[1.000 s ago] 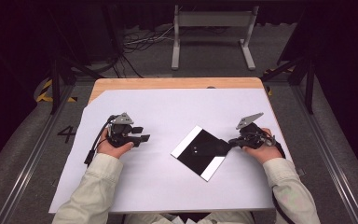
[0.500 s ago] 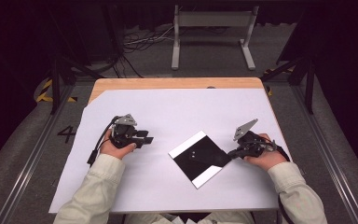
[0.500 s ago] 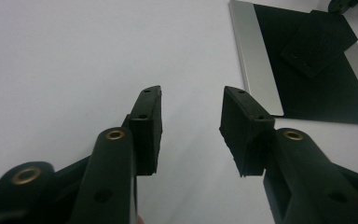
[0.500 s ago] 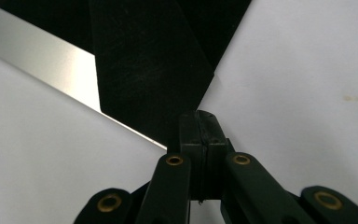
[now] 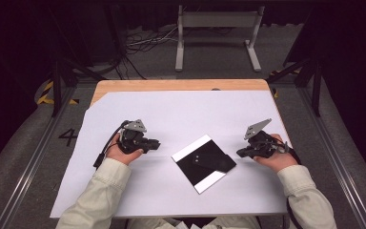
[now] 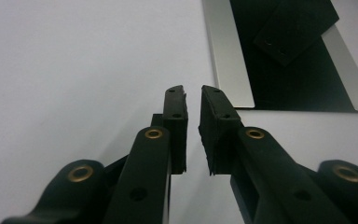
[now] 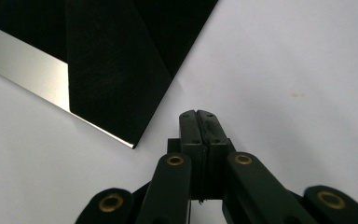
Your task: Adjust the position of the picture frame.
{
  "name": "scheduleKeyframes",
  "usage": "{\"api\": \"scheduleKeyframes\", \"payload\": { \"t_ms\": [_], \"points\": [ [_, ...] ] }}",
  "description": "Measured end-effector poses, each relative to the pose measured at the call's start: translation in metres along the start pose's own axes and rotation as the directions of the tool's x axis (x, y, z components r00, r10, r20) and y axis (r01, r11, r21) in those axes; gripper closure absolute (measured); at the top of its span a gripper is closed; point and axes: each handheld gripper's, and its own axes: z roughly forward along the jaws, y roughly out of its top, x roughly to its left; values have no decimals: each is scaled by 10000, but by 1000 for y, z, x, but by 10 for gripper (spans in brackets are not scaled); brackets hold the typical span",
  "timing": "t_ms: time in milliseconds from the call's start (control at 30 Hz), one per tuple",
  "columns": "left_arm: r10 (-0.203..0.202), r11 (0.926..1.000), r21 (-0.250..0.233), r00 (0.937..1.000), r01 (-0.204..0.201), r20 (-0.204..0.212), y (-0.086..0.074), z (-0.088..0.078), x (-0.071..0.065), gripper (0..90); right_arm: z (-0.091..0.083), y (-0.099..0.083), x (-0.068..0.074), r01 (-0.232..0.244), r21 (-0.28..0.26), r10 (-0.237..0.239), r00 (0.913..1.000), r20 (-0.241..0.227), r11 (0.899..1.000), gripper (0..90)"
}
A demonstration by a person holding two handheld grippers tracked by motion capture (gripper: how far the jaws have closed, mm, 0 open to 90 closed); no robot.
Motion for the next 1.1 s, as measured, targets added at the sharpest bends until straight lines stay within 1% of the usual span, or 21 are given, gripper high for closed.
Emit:
{"api": "scheduleKeyframes", "payload": {
  "t_ms": [100,233,300,367,400,433,500,567,633,667,733,767,800,833,867,900,967,1000,1033,1067,1100],
  "points": [
    [284,9993,219,9992,-290,268,5,5,-6,835,-7,-3,-1,-84,-176,86,9999,132,9998,898],
    [879,9924,803,9937,-933,693,11,16,-16,843,-9,-8,-3,-292,-33,293,9992,265,9996,896],
    [1033,9881,1041,9900,-1133,963,14,21,-20,850,-9,-10,-3,-404,40,402,9986,336,9992,895],
    [1036,9854,1228,9874,-1182,1194,15,25,-22,866,-10,-12,-4,-424,20,423,9985,357,9991,895],
    [1084,9827,1366,9863,-1252,1240,16,27,-23,876,-11,-13,-3,-458,23,457,9983,348,9989,895],
    [1218,9772,1575,9836,-1423,1331,17,28,-23,881,-12,-14,-3,-463,9,462,9983,359,9989,895],
    [1299,9710,1793,9787,-1581,1593,17,33,-24,888,-12,-15,-3,-505,2,504,9980,370,9987,894],
    [1334,9643,2046,9761,-1678,1718,18,38,-26,891,-12,-16,-3,-523,16,522,9980,366,9986,893],
    [1351,9603,2187,9747,-1731,1783,18,43,-28,893,-12,-18,-3,-566,22,565,9977,375,9984,892],
    [1344,9581,2273,9744,-1742,1801,18,45,-30,891,-12,-18,-3,-595,27,594,9976,365,9982,893],
    [1304,9504,2602,9777,-1706,1648,19,52,-31,892,-11,-19,-2,-665,96,662,9973,319,9977,890],
    [1314,9478,2679,9772,-1732,1670,18,55,-31,895,-9,-19,-2,-620,132,616,9976,316,9980,889],
    [1314,9478,2679,9772,-1732,1670,18,55,-31,896,-9,-19,-2,-620,132,616,9976,316,9980,889],
    [1352,9441,2786,9777,-1763,1607,18,57,-31,896,-9,-19,-1,-591,170,586,9979,292,9981,888],
    [1285,9464,2746,9781,-1703,1636,19,58,-32,899,-8,-19,-1,-562,181,556,9981,279,9983,888],
    [1389,9452,2761,9798,-1746,1439,20,59,-32,900,-7,-19,0,-563,237,556,9981,269,9981,888],
    [1446,9449,2751,9801,-1776,1360,21,59,-33,900,-7,-20,1,-588,234,582,9980,259,9980,888],
    [1669,9409,2767,9782,-1954,1235,22,60,-35,900,-7,-21,1,-621,244,614,9977,277,9978,888],
    [1669,9409,2767,9782,-1954,1235,22,60,-35,900,-7,-21,1,-621,244,614,9977,277,9978,888],
    [1867,9369,2802,9768,-2093,1053,23,60,-36,900,-8,-22,1,-637,253,629,9976,295,9977,889],
    [1867,9369,2802,9768,-2093,1053,23,60,-36,900,-8,-22,1,-637,253,629,9976,295,9977,889]
  ]
}}
